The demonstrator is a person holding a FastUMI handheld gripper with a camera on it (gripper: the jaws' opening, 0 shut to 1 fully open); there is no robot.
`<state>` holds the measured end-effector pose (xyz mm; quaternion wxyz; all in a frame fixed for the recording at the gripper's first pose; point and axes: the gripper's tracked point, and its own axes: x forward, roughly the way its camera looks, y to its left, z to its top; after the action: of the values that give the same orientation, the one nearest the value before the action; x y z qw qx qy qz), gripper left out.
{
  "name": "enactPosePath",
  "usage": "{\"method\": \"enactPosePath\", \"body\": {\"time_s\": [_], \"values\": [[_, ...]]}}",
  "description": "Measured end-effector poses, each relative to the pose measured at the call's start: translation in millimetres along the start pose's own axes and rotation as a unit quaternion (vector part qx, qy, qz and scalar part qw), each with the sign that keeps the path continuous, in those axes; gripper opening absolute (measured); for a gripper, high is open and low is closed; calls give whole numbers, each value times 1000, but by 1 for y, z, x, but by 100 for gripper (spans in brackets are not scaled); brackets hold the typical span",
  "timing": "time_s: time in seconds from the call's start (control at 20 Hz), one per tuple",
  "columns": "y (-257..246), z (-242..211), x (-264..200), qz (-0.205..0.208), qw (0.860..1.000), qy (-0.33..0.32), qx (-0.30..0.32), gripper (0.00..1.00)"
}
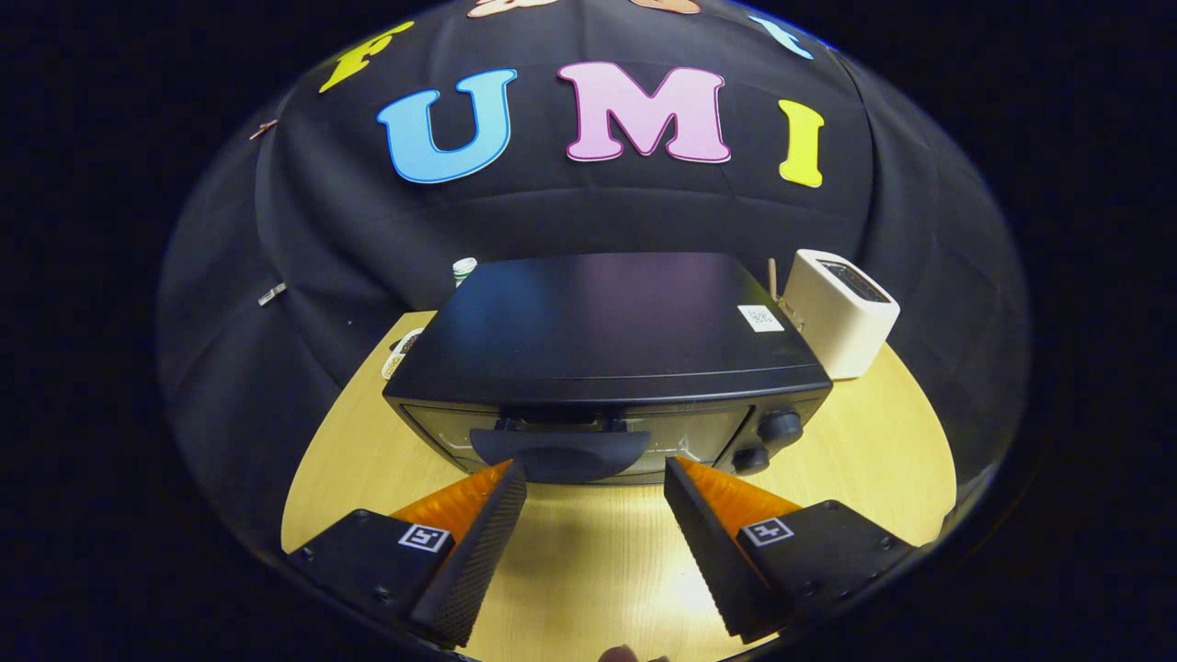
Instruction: Open the toaster oven, put the food inside, and close the toaster oven door.
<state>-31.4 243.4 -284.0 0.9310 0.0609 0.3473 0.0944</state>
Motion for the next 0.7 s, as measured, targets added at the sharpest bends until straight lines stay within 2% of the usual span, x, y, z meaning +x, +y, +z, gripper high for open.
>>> {"method": "enactPosePath", "body": {"time_s": [0.35, 0.7], "values": [[-46, 55, -46, -1, 996, -86, -20, 99], [-113, 132, -95, -8, 985, -174, -20, 99]]}}
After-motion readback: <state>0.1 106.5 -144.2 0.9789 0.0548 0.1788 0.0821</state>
